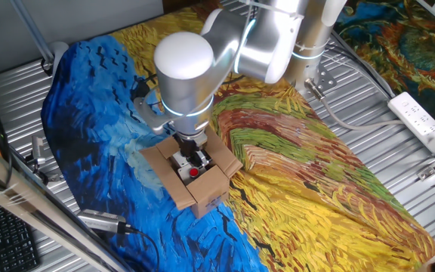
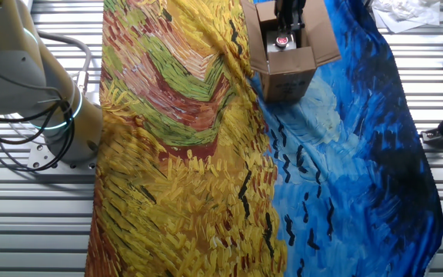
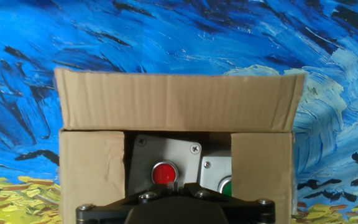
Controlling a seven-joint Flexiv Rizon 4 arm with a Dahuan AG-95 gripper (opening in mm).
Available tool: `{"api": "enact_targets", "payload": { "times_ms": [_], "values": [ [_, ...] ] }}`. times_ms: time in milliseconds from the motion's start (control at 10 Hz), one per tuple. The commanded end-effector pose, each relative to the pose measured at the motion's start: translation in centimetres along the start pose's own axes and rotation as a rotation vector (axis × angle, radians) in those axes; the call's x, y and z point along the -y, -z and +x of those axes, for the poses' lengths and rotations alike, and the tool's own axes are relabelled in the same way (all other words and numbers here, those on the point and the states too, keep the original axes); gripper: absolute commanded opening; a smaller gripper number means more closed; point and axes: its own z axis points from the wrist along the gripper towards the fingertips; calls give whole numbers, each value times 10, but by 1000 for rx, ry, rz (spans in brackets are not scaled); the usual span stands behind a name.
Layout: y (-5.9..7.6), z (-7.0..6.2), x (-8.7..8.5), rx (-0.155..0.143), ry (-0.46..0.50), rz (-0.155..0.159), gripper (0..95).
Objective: Open a box
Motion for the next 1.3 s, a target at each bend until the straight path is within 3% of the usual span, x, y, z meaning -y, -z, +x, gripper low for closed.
{"api": "enact_targets", "payload": {
  "times_ms": [100, 1300],
  "values": [
    [-2, -1, 1, 1, 1, 1, 0],
    [-3, 3, 21, 2, 47, 9, 0]
  ]
}}
